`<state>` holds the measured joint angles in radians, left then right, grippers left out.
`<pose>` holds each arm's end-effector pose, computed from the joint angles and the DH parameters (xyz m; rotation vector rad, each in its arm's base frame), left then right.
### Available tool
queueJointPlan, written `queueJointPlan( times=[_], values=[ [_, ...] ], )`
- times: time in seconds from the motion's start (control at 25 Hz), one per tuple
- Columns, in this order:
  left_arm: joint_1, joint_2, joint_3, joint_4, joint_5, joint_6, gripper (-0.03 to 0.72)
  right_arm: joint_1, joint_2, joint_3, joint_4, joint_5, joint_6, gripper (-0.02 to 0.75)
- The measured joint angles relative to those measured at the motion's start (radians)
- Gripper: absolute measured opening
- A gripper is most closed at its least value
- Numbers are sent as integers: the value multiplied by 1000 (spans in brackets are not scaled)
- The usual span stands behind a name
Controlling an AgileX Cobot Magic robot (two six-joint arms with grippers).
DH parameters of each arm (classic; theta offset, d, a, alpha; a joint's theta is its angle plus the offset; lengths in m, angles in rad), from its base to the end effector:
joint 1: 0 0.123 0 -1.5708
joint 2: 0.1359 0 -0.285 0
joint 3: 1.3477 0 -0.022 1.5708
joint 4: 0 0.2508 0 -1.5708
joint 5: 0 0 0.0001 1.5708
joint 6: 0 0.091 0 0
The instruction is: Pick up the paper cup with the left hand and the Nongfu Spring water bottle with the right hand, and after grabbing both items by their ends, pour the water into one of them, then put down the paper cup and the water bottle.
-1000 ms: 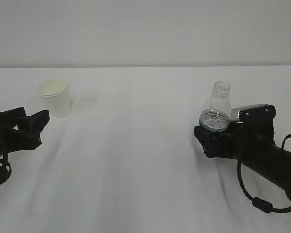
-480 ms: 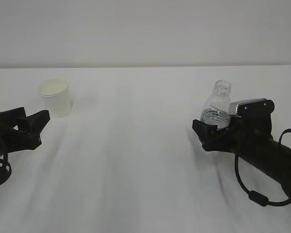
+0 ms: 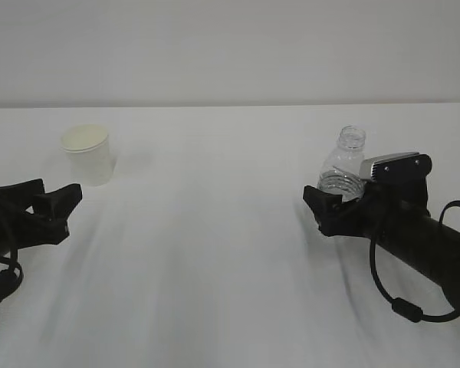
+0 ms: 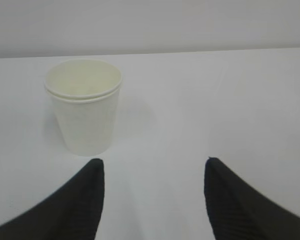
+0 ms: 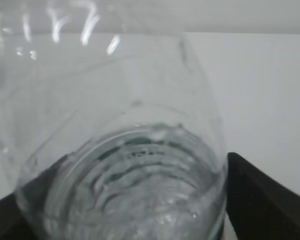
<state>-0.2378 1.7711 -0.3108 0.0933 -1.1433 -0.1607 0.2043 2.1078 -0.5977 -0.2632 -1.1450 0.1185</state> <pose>0.2441 -0.0671 0.1296 0.1658 1.8062 -0.3325 0.3100 0.0862 0.0756 -0.3486 1.8370 0.3692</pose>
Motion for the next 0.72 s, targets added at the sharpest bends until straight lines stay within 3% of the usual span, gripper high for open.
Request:
queueJointPlan(
  times=[0.72],
  values=[
    [0,0,0,5,0,0,450,0,0,27,0,0,-6,648]
  ],
)
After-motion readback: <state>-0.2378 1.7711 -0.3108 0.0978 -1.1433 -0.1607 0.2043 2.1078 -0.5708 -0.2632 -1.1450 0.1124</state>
